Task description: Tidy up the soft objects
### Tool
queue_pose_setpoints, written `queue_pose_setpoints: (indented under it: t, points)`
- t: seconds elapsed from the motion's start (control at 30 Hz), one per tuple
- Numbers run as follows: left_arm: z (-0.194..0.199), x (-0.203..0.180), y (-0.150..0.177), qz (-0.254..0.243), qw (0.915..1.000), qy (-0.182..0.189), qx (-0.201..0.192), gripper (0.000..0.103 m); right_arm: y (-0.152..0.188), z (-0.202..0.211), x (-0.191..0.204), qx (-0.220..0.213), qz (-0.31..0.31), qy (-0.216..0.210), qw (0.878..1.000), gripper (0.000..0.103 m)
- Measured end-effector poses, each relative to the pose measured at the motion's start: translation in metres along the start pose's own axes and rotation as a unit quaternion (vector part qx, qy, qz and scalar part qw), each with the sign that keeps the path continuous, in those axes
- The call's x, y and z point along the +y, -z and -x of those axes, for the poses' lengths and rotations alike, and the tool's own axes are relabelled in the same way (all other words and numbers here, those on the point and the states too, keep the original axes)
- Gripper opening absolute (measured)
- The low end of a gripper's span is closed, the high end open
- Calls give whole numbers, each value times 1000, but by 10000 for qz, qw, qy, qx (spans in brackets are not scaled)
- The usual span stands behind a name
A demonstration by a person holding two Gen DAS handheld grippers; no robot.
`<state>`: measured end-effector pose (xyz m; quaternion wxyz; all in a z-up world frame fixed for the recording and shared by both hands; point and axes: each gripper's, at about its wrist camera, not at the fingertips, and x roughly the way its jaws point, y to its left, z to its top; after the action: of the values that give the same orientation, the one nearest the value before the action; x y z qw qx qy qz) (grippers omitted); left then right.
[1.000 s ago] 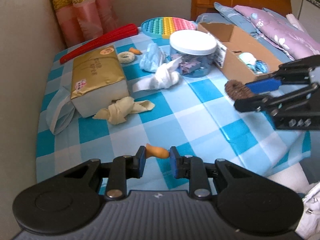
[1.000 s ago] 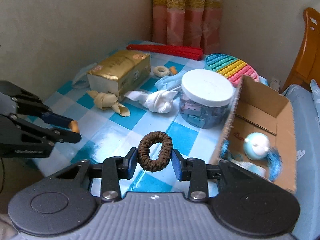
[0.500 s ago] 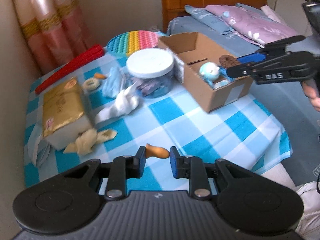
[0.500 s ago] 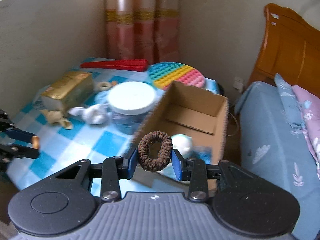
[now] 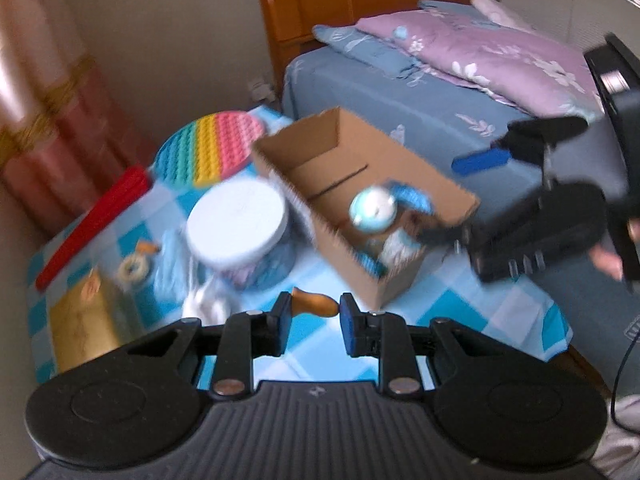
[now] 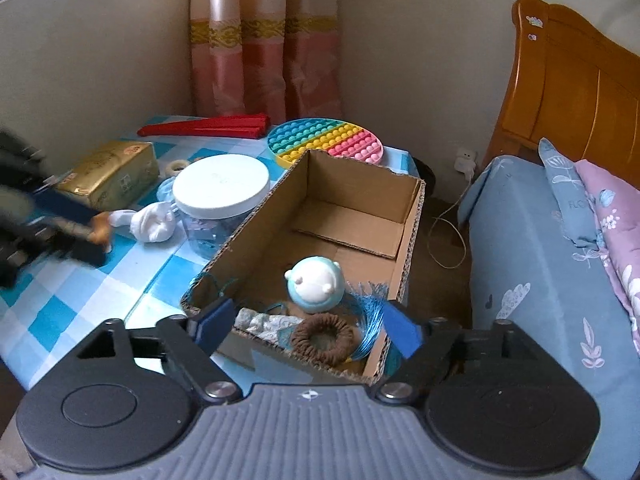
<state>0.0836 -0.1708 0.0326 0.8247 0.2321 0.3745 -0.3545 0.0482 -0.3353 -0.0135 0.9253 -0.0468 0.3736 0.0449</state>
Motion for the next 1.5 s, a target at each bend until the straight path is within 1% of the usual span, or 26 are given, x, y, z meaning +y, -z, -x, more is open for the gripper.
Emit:
queue_pose_setpoints:
  t: [0.07,0.2,0.3,0.37,0.43,0.47,0.53,0.57,0.6,0.63,0.77,0.87,0.97,1.13,1.3,1.5]
  points:
    - [-6,-2,-15,-110,9999,50,-48,24,3,3,1,-22,-28,-77,10000,91]
    - [-25,-6,-45,-285,9994,162,-77,24,8,8,4,-51,-44,-179,9998,92]
    - [-44,-7,-63,-305,9989,343,-21,24,10,10,5,-65,-72,-234,9997,92]
    - [-53,-7,-71,-316,9988,378,7,25,9,10,5,-62,-91,-273,9996,92]
    - [-62,-8,-78,-320,9989,356,8,31,9,10,3,-83,-101,-286,9995,92]
    - [-66,-8,-81,-308,9990,337,-26,38,8,10,3,-81,-108,-290,9995,92]
    - [-72,-6,-83,-221,9994,255,-17,86,8,10,2,-73,-145,-305,9994,92]
    - [-72,-5,-82,-161,9997,165,-67,92,8,10,1,-68,-158,-325,9993,92]
    - [-70,-4,-80,-120,9997,72,-175,93,9,11,1,-78,-163,-333,9993,92]
    - [-69,-3,-78,-104,9997,54,-225,93,9,12,1,-90,-162,-335,9993,93]
    - [-60,2,-70,77,9998,44,-202,93,10,15,2,-117,-160,-362,9991,98]
    - [-48,2,-60,137,9996,-48,-250,96,10,17,4,-146,-188,-351,9991,100]
    - [-35,4,-46,339,9989,-152,-297,98,9,21,7,-150,-224,-368,9990,102]
    - [-17,6,-20,694,9966,-327,-305,99,9,28,19,-229,-121,-265,9993,103]
    - [2,8,11,1271,9890,-574,-500,99,12,27,33,-173,-157,-318,9992,103]
    - [17,14,43,1757,9778,-956,-624,100,16,29,51,-144,-195,-429,9988,103]
